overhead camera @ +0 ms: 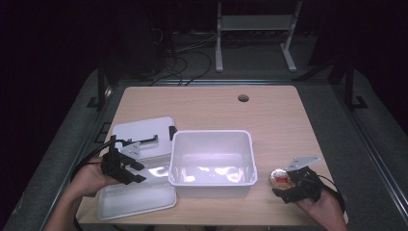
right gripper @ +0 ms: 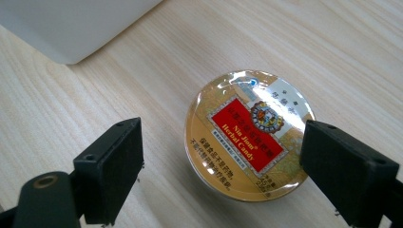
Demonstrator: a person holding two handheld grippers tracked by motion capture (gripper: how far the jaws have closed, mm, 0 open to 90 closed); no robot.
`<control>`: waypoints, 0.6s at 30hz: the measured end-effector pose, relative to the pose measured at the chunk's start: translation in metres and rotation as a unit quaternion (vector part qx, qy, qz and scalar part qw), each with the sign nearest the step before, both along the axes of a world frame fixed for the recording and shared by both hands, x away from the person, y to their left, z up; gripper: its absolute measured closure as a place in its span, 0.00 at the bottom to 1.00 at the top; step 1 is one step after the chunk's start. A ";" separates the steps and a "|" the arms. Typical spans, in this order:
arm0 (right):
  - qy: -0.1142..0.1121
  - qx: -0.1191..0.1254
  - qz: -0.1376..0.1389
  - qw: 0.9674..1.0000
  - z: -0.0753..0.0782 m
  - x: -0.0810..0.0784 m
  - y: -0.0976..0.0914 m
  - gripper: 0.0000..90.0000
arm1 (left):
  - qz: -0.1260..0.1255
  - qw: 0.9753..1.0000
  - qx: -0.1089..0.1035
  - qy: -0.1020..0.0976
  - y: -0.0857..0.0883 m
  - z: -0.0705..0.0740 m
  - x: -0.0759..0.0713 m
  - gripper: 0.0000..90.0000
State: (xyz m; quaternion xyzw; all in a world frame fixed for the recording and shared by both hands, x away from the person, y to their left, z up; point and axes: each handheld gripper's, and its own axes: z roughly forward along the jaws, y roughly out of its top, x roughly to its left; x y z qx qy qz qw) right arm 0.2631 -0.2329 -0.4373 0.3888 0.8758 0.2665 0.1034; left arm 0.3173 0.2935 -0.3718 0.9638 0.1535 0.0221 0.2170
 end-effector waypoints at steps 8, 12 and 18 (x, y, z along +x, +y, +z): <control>0.017 -0.014 0.001 1.000 0.003 0.004 -0.003 0.15 | 0.043 0.999 -0.018 0.008 0.003 -0.007 0.005 0.41; 0.027 -0.035 0.003 0.999 0.004 0.008 -0.004 0.15 | 0.063 0.998 -0.031 0.001 0.007 -0.010 0.007 0.36; 0.037 -0.061 0.011 0.997 0.003 0.015 -0.002 0.15 | 0.063 0.998 -0.025 0.002 0.002 -0.017 0.005 0.32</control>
